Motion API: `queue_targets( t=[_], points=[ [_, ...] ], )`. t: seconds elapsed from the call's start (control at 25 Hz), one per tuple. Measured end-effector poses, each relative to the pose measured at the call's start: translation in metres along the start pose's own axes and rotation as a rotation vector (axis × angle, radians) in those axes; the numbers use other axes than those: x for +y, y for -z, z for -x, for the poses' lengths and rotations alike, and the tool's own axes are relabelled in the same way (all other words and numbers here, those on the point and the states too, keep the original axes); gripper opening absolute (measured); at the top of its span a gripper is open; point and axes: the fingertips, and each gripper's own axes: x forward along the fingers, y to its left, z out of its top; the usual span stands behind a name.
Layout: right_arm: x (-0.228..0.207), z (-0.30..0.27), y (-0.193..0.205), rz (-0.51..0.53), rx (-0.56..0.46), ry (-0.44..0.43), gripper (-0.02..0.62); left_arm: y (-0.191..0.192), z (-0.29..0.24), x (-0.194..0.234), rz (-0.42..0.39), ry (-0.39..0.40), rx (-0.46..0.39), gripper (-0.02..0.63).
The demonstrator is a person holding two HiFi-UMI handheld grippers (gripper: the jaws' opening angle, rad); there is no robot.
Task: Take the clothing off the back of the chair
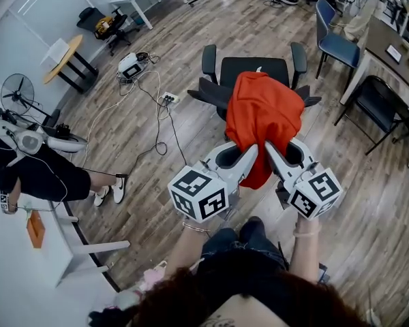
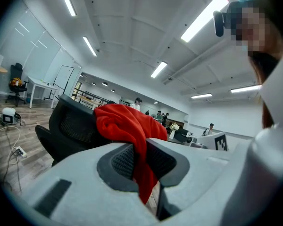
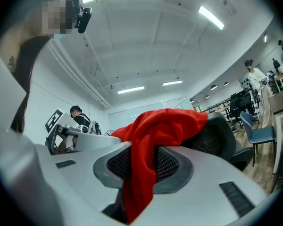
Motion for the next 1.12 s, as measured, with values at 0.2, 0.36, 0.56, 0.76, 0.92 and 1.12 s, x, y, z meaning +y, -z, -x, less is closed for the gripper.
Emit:
queue_targets(
  t=[0.2, 0.36, 0.56, 0.76, 0.92, 1.12],
  points=[
    [0.012, 0.004, -0.004, -0.006, -0.014, -0.012, 0.087, -0.002, 0.008, -0.008, -0.017, 0.011, -0.007, 0.051],
    [0.028, 0.010, -0.008, 0.011, -0.023, -0.014, 0.084, -0.005, 0.021, -0.018, -0.030, 0.030, -0.020, 0.051],
    [0.047, 0.016, -0.011, 0.001, -0.032, -0.019, 0.085, -0.007, 0.036, -0.027, -0.043, 0.047, -0.027, 0.051],
    [0.079, 0.020, -0.011, 0.015, -0.044, -0.020, 0.084, -0.008, 0.066, -0.035, -0.061, 0.069, -0.053, 0.051],
    [0.096, 0.022, -0.014, 0.039, -0.045, -0.013, 0.083, -0.011, 0.081, -0.041, -0.069, 0.073, -0.066, 0.051],
    [0.117, 0.027, -0.017, 0.057, -0.056, -0.009, 0.081, -0.014, 0.100, -0.049, -0.076, 0.076, -0.094, 0.051]
  ],
)
